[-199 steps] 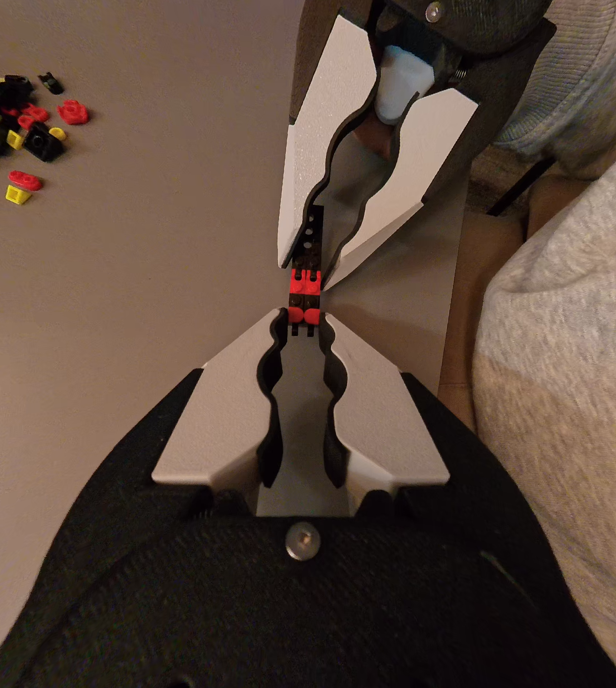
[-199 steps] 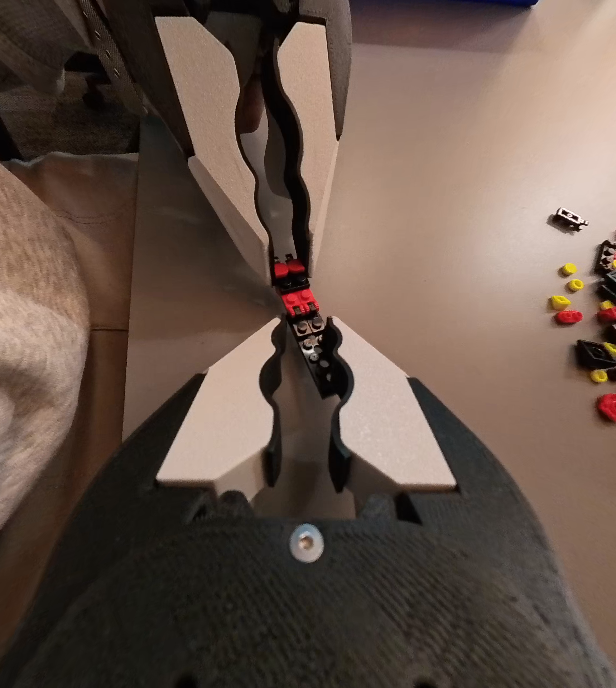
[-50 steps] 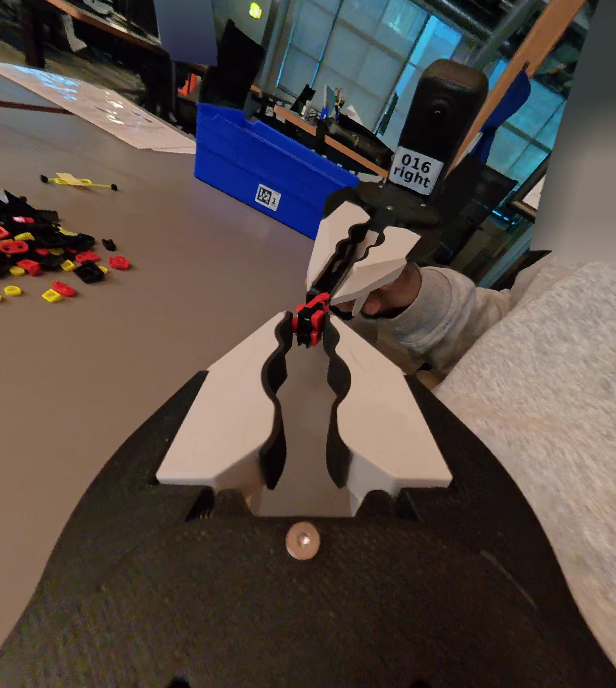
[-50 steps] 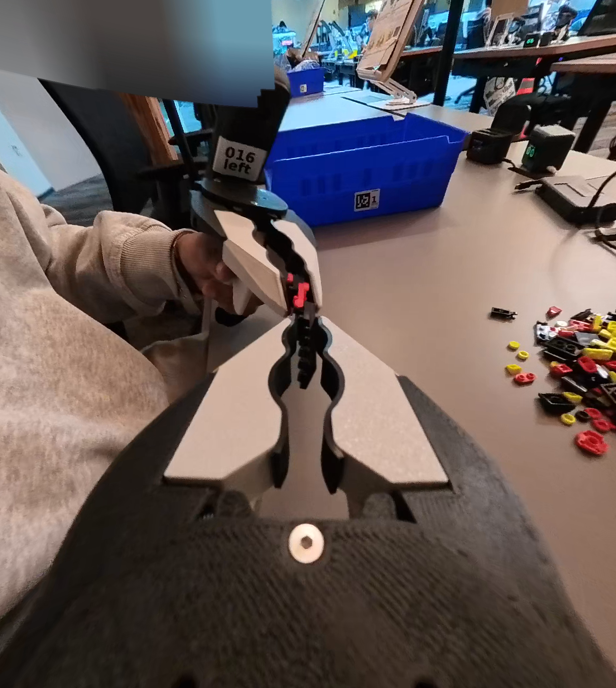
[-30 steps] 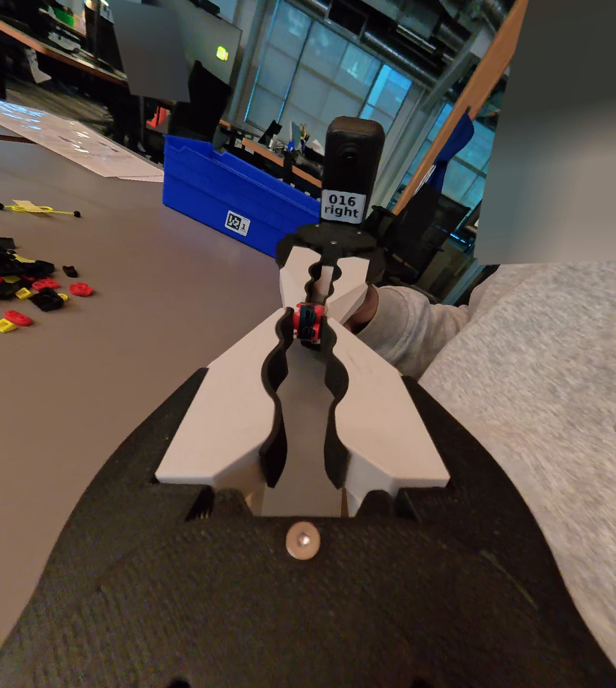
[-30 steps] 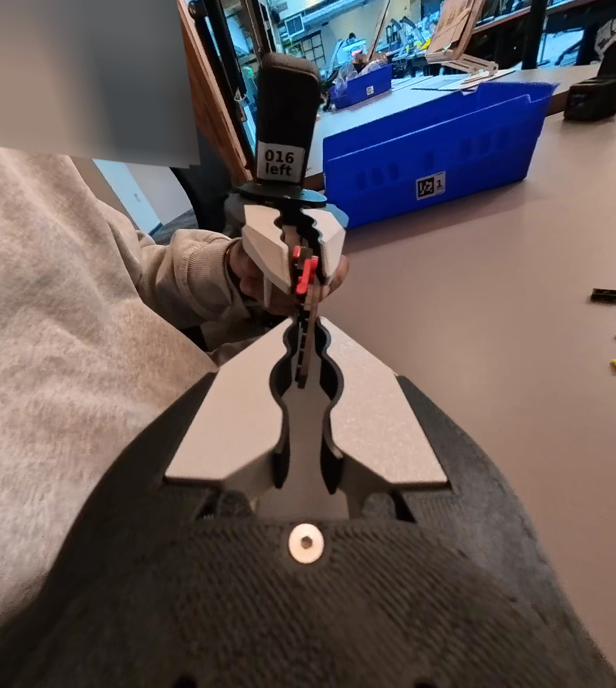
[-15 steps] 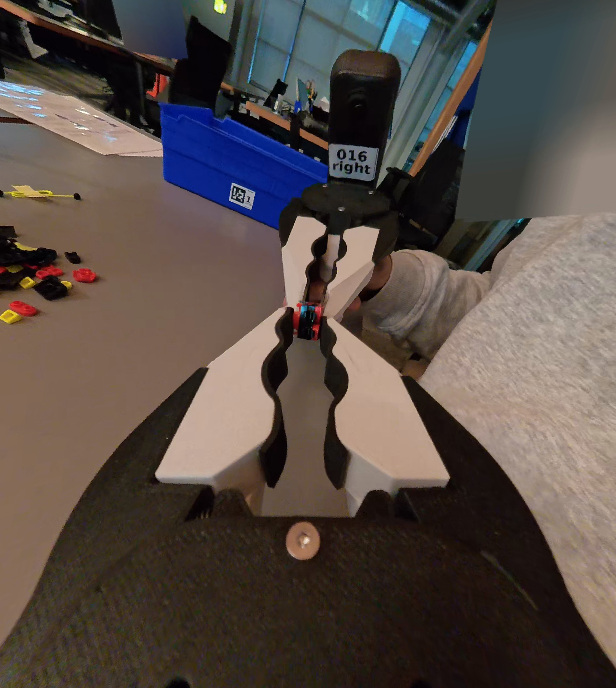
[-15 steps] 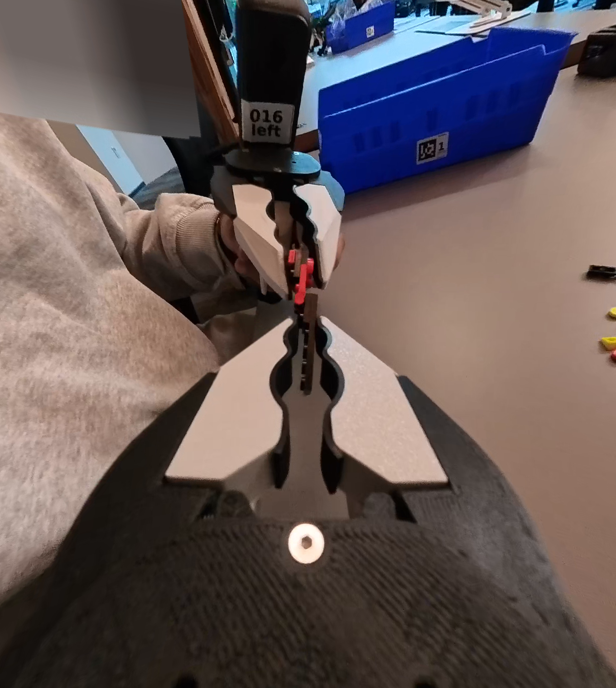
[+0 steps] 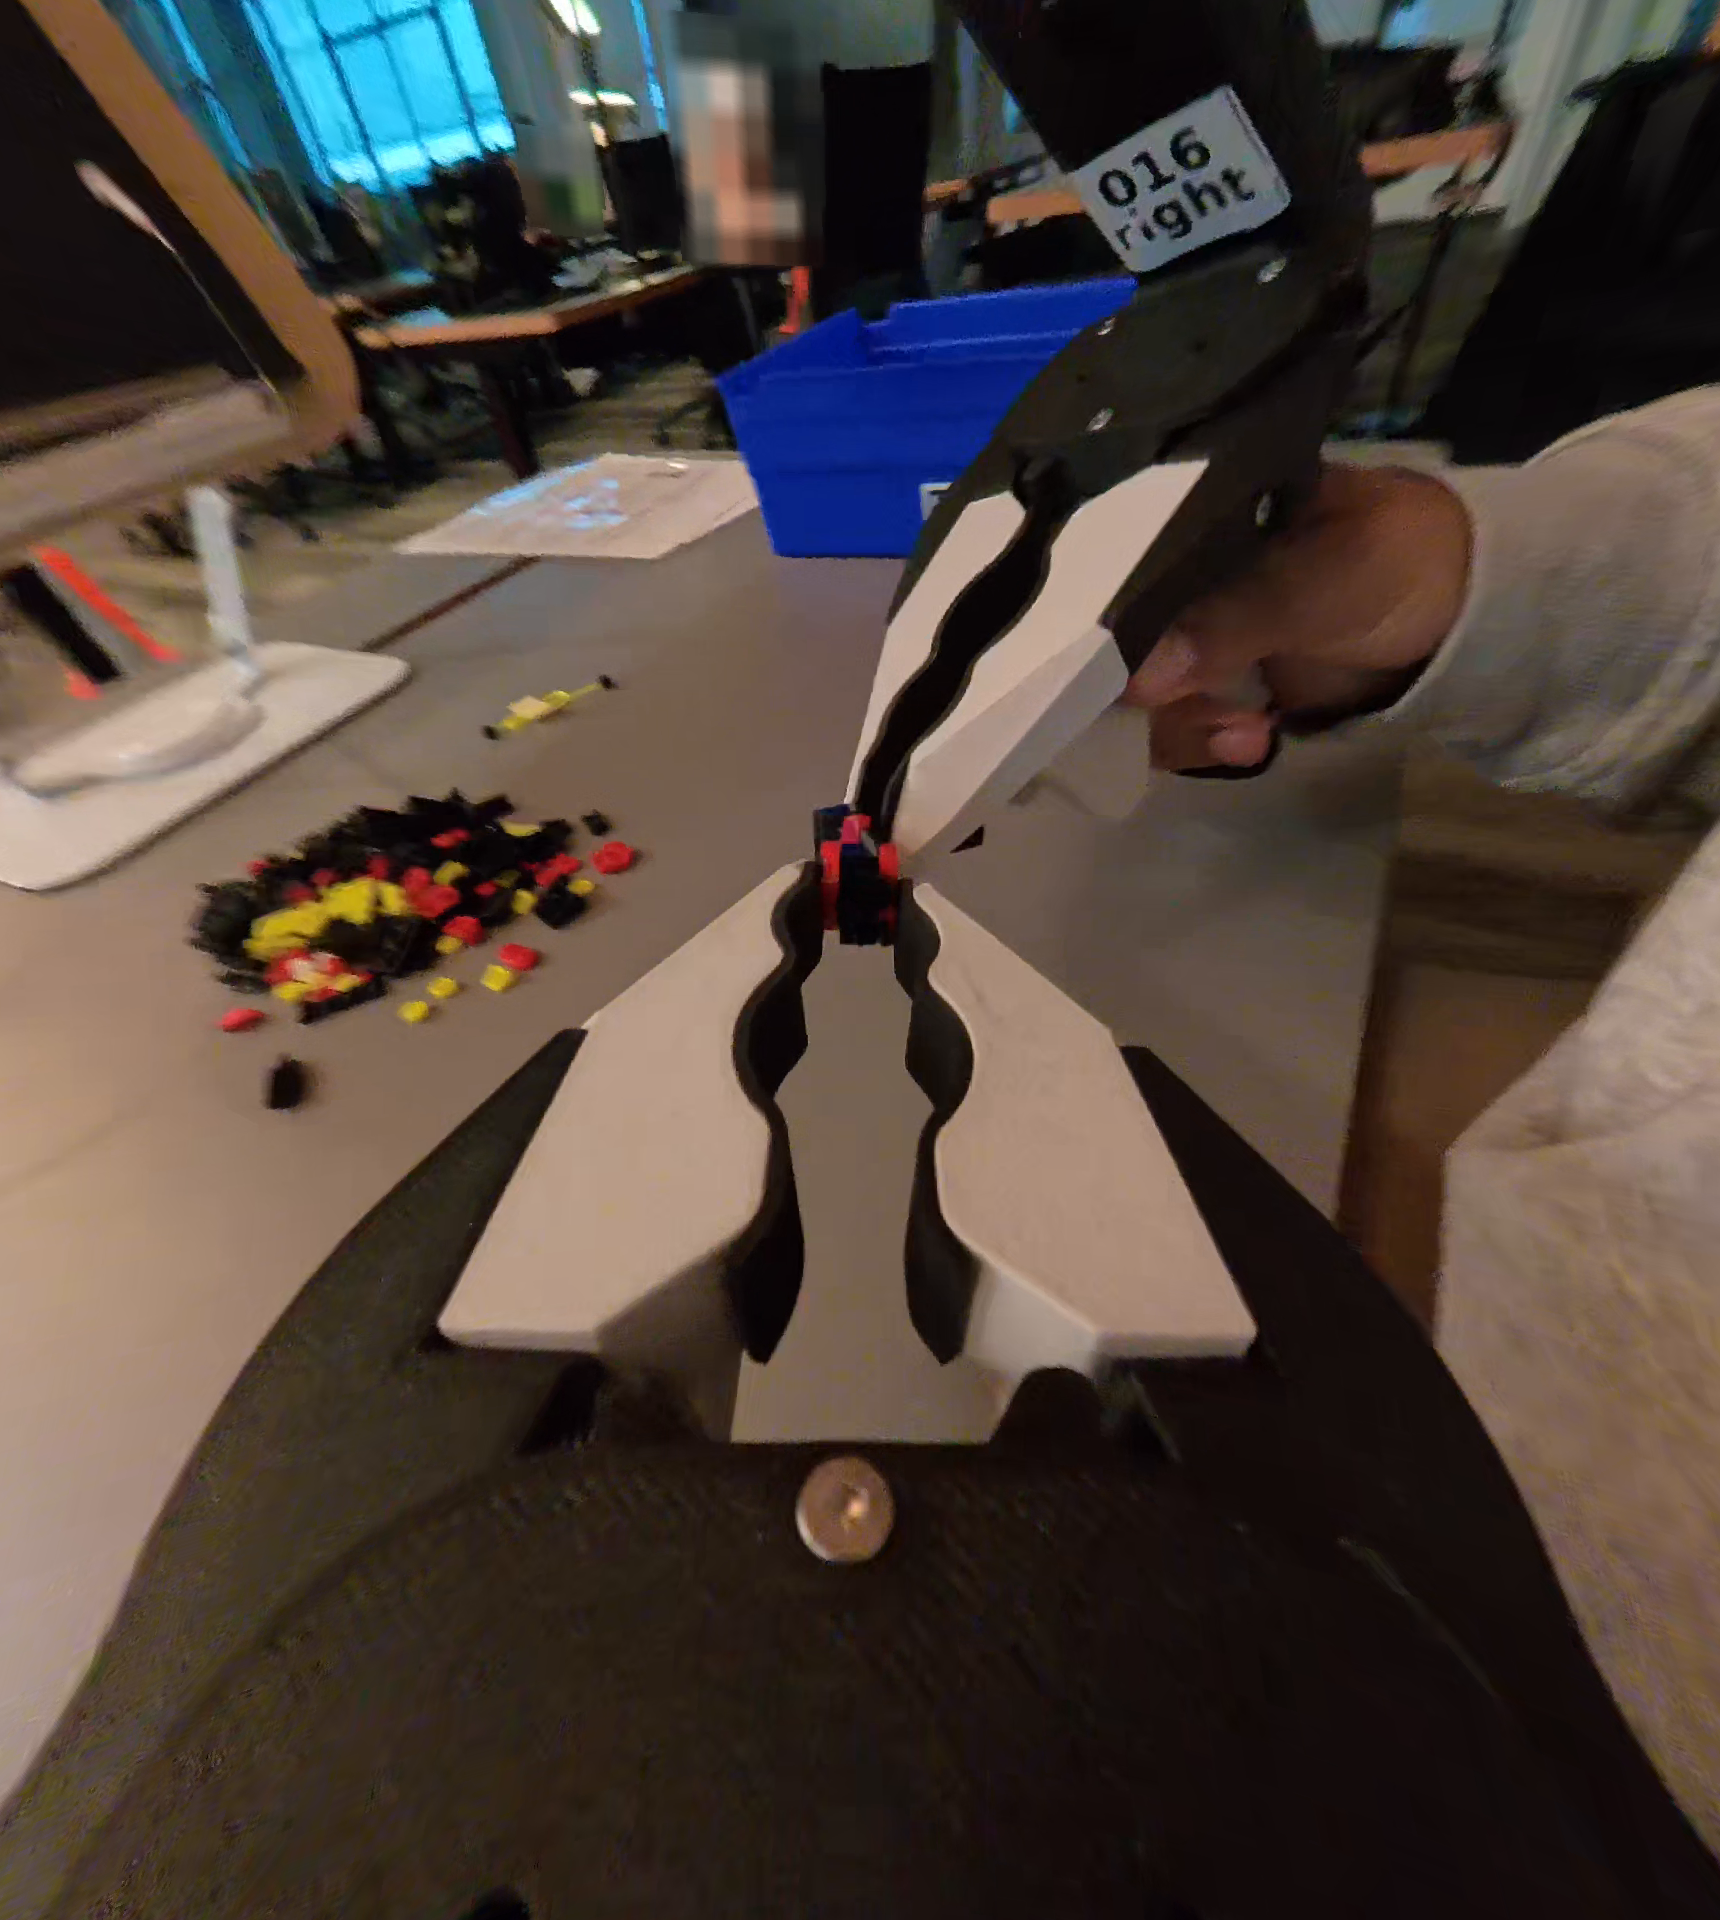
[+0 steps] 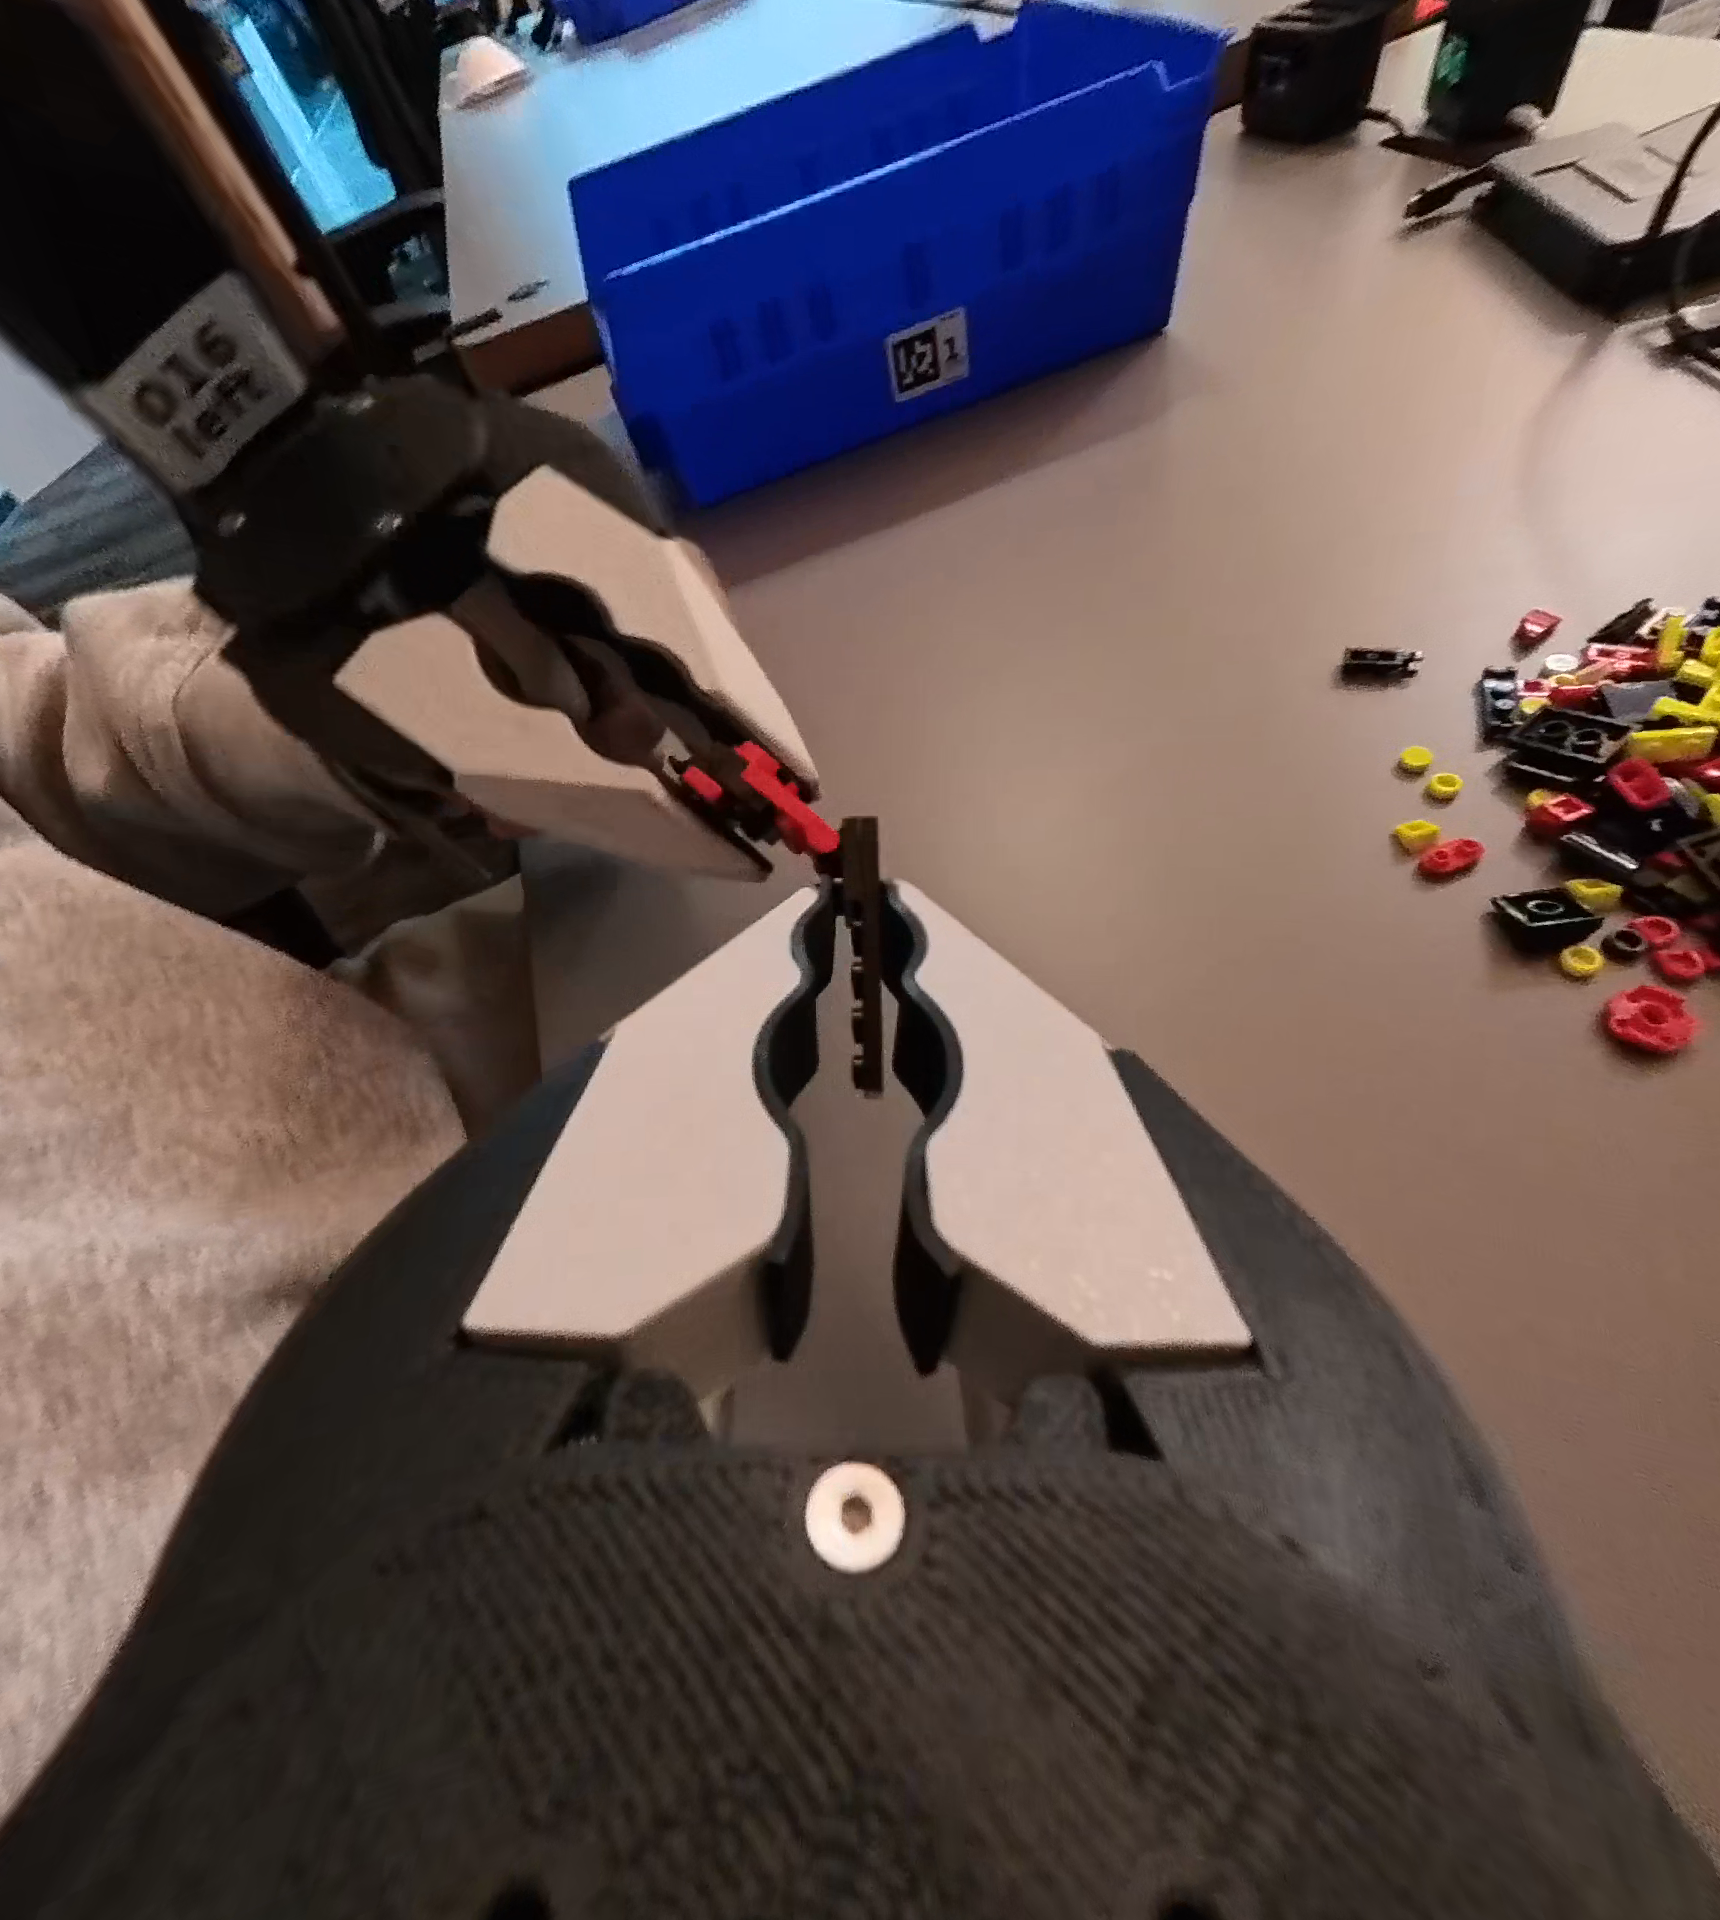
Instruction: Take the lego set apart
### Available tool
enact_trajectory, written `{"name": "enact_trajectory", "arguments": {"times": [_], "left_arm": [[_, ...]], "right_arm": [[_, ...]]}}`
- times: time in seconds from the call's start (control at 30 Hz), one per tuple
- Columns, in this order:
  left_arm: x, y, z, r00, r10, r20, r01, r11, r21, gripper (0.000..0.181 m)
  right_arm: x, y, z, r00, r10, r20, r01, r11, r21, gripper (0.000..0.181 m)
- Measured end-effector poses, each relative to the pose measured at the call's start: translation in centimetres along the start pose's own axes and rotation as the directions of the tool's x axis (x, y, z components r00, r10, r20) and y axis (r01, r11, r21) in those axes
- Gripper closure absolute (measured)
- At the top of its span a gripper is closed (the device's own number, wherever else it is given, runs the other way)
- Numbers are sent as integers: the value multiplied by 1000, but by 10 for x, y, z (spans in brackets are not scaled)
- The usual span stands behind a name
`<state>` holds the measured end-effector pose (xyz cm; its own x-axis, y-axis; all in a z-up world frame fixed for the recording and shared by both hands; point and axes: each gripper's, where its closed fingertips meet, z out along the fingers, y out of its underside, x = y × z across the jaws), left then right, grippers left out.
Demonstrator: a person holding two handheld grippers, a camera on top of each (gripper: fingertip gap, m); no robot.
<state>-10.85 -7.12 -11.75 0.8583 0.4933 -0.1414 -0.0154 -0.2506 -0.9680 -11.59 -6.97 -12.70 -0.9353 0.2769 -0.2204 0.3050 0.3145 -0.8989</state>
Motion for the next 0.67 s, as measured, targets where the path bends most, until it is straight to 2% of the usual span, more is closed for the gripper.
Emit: {"name": "enact_trajectory", "arguments": {"times": [0.23,0.33,0.47,0.67], "left_arm": [[-9,-6,3,963,190,189,-185,982,-47,169],[-13,-6,5,961,169,217,-162,985,-52,169],[-18,-12,5,930,232,286,-221,973,-71,169],[-17,-15,6,919,257,299,-249,966,-67,169]], "right_arm": [[9,-8,2,992,119,-42,-116,990,81,176],[13,-10,3,984,169,-51,-163,980,110,176],[17,-19,2,981,170,-90,-155,976,156,175],[20,-22,-1,961,275,-31,-262,940,217,175]]}}
